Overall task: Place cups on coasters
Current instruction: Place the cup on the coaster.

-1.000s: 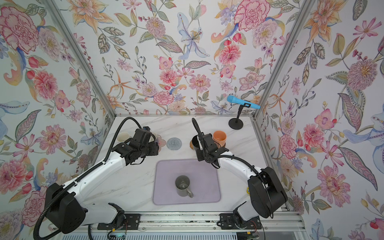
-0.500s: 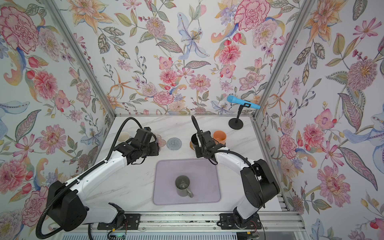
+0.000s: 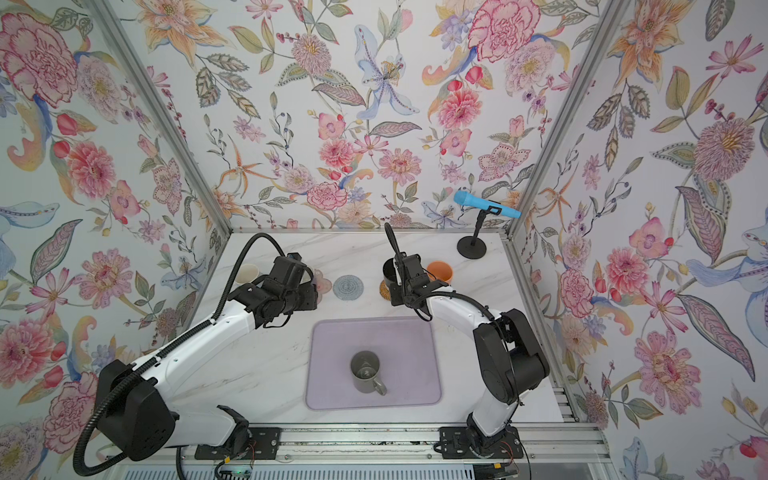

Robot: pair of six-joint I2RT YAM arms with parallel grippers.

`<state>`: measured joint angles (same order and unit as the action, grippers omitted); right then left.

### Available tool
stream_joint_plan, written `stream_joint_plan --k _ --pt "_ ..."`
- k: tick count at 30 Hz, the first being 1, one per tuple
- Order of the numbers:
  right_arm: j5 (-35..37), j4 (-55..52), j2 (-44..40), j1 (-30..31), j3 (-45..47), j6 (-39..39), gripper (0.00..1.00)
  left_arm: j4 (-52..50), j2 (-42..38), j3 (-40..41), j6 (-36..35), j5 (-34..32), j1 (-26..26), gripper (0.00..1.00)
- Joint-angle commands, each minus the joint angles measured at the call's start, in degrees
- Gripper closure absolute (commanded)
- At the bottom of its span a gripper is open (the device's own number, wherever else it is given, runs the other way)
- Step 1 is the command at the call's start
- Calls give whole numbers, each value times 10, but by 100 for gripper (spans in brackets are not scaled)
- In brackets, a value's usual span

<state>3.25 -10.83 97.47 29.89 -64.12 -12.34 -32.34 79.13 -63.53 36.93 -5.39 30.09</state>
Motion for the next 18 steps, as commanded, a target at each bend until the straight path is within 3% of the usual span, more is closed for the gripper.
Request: stream_joint_plan --k 1,18 --pt "7 45 2 -3 -29 -9 100 -5 7 -10 2 -16 7 40" --pt "15 62 9 -5 -21 -29 100 -4 5 -5 7 -13 7 40"
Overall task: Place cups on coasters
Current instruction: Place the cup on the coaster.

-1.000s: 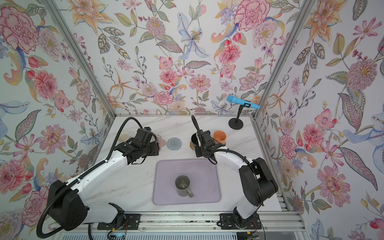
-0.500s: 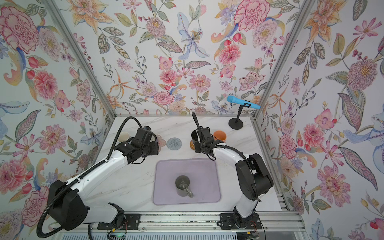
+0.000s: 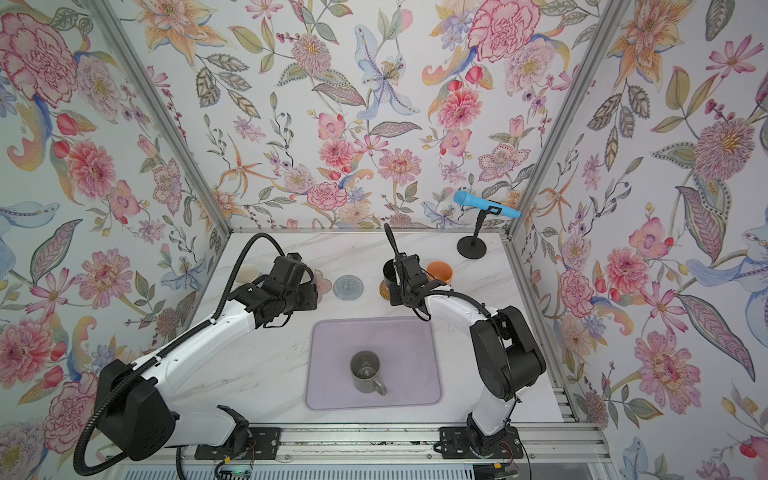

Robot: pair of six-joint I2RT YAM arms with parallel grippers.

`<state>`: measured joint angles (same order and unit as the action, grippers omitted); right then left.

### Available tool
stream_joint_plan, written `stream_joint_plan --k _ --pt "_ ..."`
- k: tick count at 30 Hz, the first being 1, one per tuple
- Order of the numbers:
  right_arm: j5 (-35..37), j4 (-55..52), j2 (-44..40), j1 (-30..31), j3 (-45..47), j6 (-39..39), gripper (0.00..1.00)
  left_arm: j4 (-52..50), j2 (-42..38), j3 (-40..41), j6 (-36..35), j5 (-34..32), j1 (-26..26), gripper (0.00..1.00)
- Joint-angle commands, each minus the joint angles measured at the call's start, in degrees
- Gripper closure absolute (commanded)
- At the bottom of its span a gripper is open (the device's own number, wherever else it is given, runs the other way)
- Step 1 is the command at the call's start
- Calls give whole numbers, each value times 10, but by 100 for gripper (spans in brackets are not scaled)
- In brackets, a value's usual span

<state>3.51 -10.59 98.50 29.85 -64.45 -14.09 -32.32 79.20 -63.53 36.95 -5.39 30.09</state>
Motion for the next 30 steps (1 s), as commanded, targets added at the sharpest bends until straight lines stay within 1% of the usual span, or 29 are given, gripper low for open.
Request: stream_joint_plan --k 1,30 --pt "12 62 0 -4 -18 -13 100 -4 4 -5 7 -13 7 40" --pt "18 72 12 -5 -5 -29 100 -7 10 -12 8 -12 7 40"
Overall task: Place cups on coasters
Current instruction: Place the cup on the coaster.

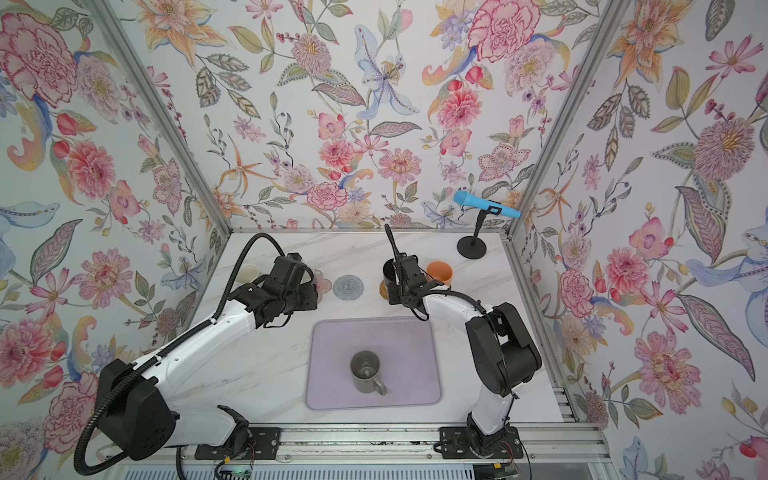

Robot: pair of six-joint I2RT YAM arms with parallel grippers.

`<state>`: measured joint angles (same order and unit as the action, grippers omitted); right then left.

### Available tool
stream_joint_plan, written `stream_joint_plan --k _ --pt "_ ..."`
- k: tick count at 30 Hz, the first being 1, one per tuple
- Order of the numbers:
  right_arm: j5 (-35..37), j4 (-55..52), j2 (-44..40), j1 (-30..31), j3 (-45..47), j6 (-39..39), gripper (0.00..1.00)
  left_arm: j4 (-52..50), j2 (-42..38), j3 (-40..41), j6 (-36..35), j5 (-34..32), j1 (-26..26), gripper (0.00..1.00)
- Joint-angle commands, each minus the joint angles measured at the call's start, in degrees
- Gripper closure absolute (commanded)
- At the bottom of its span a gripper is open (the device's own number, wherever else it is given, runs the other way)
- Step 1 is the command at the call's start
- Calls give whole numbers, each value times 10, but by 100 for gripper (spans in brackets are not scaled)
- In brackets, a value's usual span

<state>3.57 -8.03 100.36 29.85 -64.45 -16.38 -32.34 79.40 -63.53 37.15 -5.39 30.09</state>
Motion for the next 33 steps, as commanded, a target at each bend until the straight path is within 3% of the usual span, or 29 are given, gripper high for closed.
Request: stream_joint_plan --k 1,33 --pt "17 46 -5 -5 -4 -7 100 -7 8 -12 6 -12 7 40" --pt "16 45 0 7 8 -18 100 -7 8 -12 9 -10 7 40"
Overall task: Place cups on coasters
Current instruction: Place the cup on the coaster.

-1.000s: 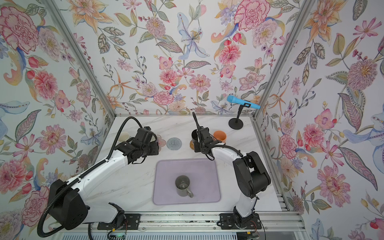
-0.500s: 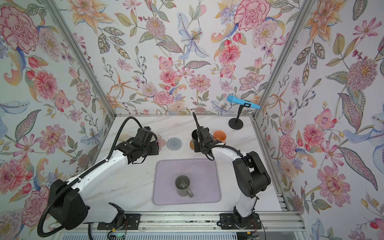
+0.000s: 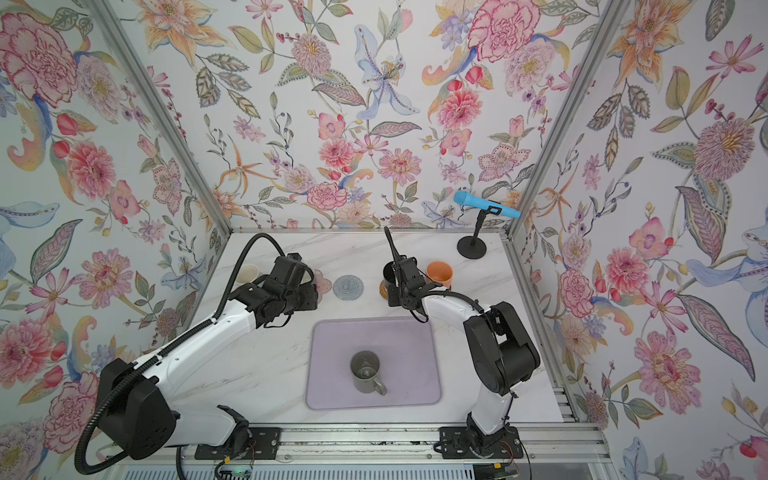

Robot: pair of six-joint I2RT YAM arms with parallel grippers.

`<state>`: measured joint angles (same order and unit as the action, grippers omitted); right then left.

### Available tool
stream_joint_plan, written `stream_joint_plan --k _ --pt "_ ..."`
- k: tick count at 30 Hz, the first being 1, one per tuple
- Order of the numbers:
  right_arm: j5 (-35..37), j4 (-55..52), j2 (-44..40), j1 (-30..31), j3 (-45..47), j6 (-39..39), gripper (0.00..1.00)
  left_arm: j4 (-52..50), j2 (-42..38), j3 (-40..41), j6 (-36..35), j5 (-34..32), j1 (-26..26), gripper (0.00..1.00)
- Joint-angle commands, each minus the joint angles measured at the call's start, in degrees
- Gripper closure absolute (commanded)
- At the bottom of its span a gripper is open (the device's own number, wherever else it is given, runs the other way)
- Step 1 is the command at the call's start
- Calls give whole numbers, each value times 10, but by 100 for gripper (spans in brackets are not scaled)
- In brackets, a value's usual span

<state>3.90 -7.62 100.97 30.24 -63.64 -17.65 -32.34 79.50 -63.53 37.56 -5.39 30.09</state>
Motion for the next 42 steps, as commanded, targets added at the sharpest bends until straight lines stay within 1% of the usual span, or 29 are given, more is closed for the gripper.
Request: stream_joint_plan --k 1,14,17,21,24,31,40,42 --pt "13 39 -7 4 -1 -5 100 -7 7 -12 5 -10 7 40" --pt "8 6 -5 4 -24 -8 100 -6 11 -14 6 -5 7 40" --pt "10 -4 0 5 -29 -11 93 -6 10 -13 7 -5 7 40" --pt "9 -6 1 5 -29 -15 90 -8 7 -14 7 -6 7 40" --pt "15 -9 0 6 -29 -18 80 -8 6 -13 7 -7 7 40" --pt "16 -9 1 6 -37 -23 68 -6 6 -14 7 -8 7 40" --pt "21 -24 -4 6 -42 -30 67 -11 0 -13 5 -12 7 40" --pt "22 -28 -11 6 -40 -32 64 -9 1 -13 5 -10 7 40"
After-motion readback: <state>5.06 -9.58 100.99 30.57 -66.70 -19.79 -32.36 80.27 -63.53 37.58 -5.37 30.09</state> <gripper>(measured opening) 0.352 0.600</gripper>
